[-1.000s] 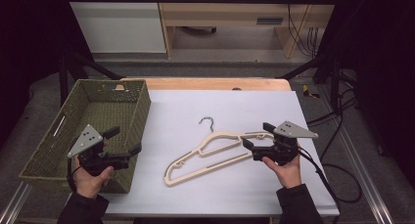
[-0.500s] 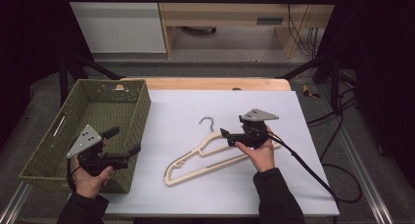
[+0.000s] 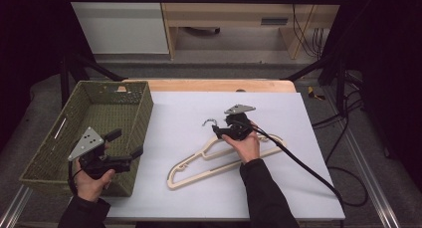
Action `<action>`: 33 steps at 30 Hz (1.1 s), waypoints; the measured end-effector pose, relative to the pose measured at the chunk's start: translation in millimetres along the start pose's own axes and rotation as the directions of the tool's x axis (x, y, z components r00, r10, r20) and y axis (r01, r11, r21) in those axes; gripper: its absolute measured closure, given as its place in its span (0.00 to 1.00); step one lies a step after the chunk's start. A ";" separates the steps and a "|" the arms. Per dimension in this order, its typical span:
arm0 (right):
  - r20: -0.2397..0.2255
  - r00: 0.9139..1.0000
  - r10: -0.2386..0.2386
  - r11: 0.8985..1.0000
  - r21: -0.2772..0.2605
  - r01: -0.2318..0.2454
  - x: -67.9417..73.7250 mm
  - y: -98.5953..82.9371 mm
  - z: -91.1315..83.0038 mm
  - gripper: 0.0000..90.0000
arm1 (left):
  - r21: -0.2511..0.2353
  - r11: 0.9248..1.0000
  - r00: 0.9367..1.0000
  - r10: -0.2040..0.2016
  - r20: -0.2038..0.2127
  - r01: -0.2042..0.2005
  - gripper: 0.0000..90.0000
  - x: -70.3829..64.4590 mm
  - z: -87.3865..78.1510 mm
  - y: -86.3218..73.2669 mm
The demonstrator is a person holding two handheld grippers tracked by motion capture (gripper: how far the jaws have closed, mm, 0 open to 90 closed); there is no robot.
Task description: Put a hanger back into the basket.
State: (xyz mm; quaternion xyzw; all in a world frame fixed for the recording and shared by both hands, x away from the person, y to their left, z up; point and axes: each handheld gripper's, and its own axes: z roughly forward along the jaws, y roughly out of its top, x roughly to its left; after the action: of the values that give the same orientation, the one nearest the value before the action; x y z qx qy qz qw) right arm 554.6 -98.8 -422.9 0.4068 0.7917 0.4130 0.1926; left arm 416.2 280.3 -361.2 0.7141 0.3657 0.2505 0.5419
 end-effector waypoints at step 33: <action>0.018 0.996 0.092 0.977 0.190 -0.093 -4.4 -14.6 60.1 0.94 | 0.016 1.000 1.000 0.011 0.004 -0.011 0.07 -3.7 4.1 -1.3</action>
State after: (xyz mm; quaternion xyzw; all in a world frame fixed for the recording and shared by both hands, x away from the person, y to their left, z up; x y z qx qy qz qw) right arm 588.7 -77.2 -470.0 0.4616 0.8069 0.3421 0.1369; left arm 416.7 275.1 -363.4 0.7209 0.3626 0.2491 0.5355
